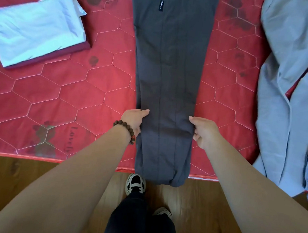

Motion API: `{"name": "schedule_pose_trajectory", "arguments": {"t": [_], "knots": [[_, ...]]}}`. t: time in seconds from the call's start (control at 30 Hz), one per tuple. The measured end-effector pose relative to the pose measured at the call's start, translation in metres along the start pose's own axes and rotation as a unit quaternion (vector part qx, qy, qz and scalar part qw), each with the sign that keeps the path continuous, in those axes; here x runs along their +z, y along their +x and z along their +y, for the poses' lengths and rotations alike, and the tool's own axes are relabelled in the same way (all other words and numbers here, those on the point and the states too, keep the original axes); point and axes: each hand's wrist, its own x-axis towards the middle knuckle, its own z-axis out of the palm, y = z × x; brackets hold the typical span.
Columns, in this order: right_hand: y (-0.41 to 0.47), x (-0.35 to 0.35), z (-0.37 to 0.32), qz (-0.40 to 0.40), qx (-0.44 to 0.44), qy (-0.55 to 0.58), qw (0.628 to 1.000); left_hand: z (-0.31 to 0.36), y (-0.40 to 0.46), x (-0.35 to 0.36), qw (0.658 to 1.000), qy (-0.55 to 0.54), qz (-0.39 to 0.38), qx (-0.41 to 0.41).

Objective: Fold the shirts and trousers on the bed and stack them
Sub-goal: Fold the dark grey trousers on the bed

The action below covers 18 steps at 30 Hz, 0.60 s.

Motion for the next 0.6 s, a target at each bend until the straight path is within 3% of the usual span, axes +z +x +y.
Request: {"name": "schedule_pose_trajectory", "arguments": {"t": [0.2,0.4,0.6], "knots": [[0.01,-0.009,-0.003,0.039,-0.004,-0.014,0.999,0.004,0.005,-0.008,0.998,0.029,0.054,0.016],[0.011,-0.007,-0.01,-0.007,-0.004,-0.067,0.998,0.007,0.01,-0.008,0.993,0.107,0.037,0.032],[0.023,0.01,-0.041,-0.009,-0.039,-0.045,0.998,0.038,0.023,0.005,0.997,0.06,0.035,0.034]]}}
